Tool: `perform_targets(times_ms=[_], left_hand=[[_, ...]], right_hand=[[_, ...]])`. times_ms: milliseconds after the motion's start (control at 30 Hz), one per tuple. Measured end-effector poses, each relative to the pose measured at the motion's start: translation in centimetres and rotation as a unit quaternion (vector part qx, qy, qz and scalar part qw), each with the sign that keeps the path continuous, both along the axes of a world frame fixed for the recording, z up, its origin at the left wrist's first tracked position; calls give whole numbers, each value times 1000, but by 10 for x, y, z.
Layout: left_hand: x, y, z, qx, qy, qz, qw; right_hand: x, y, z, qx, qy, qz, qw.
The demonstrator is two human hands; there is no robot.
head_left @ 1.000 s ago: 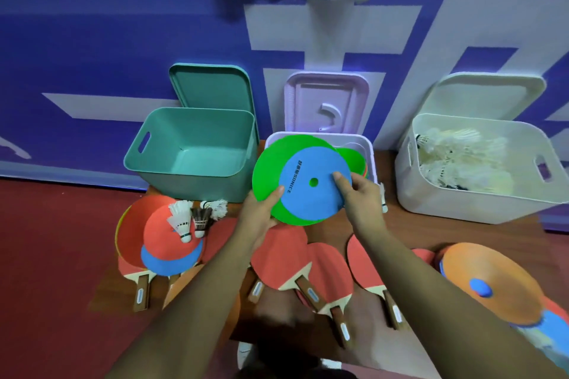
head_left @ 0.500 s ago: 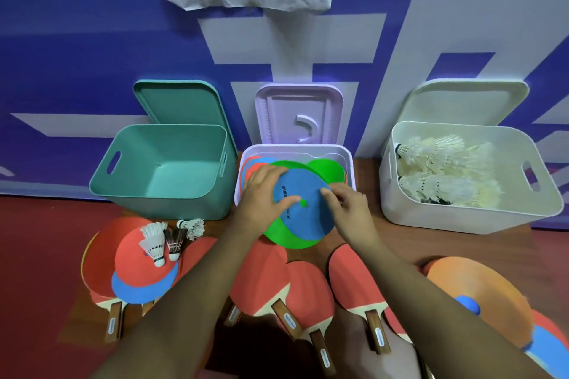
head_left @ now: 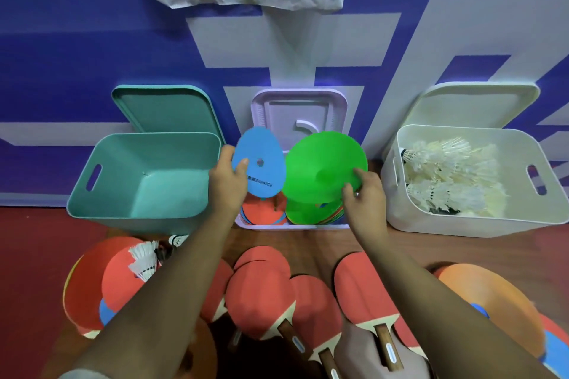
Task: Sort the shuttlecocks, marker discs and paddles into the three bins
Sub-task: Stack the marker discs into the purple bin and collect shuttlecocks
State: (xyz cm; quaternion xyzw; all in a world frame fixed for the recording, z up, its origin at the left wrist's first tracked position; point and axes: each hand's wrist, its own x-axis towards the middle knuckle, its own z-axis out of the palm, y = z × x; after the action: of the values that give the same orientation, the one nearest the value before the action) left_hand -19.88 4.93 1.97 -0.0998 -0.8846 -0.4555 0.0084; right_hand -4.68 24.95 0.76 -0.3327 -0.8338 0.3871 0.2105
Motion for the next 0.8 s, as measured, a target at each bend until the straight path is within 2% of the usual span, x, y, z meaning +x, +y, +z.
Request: perform_targets(times_ms=[67, 167, 267, 400, 500, 633, 733, 800], left_hand=[[-7, -1, -10, -41, -18, 19, 999], [-8, 4, -34, -114, -91, 6, 989], [-5, 10, -50, -156, -136, -15, 978], [-2, 8, -63, -135, -118, -26, 983], [-2, 2, -76, -154, -116, -54, 980], [-6, -3, -91, -191, -78, -39, 978], [-3, 2, -97, -228, -41, -97, 968], [0, 9, -103, -289, -20, -147, 946]], right_hand=[[-4, 2, 1, 21, -22, -1, 1000], [-8, 0, -3, 30, -50, 19, 998], [-12, -3, -10, 37, -131, 38, 990], [-16, -8, -20, 34, -168, 52, 984], [-16, -10, -29, 28, -175, 65, 982], [-14, -8, -41, 16, -191, 66, 979], [-11, -6, -46, 18, -184, 73, 980], [-9, -4, -48, 16, -175, 68, 982]])
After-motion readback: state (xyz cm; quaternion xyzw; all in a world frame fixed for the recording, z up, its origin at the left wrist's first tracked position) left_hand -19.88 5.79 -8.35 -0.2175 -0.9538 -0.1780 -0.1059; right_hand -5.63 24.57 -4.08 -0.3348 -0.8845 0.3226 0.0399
